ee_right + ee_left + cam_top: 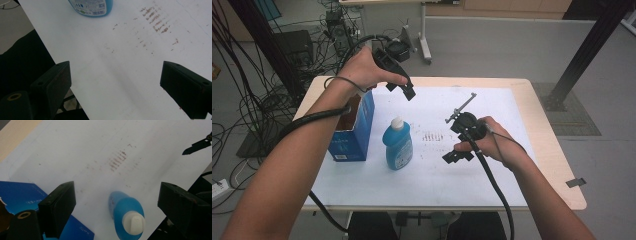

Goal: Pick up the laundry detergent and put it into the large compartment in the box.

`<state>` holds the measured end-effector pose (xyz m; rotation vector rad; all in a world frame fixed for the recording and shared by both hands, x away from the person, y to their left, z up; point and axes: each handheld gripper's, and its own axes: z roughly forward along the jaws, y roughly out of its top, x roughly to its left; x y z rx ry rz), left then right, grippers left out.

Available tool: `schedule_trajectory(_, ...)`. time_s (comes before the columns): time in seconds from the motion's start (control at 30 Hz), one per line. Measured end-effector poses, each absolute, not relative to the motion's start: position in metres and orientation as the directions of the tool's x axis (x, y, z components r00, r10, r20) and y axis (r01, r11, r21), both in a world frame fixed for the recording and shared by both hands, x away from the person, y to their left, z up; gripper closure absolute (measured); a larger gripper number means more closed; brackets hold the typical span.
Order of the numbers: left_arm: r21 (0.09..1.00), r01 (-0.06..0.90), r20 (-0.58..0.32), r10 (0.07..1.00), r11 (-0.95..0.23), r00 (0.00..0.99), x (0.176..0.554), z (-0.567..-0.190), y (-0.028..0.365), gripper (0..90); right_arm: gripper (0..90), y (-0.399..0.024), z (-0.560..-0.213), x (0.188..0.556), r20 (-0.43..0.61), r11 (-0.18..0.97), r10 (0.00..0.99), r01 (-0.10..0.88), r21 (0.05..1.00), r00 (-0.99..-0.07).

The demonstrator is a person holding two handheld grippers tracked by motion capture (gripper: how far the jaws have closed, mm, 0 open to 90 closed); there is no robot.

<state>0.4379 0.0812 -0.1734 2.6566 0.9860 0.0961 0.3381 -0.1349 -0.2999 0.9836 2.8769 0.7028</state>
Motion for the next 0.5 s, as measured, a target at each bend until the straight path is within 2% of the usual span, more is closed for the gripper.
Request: schedule_trajectory(0.5, 0.297, 0.602, -0.028, 0.624, -0.741, 0.781, 0.417, -0.171, 0.080, 14.6, 9.9, -0.133, -0.303, 0.339, 0.122, 0.704, 0.580, 0.570, 0.423, -0.806)
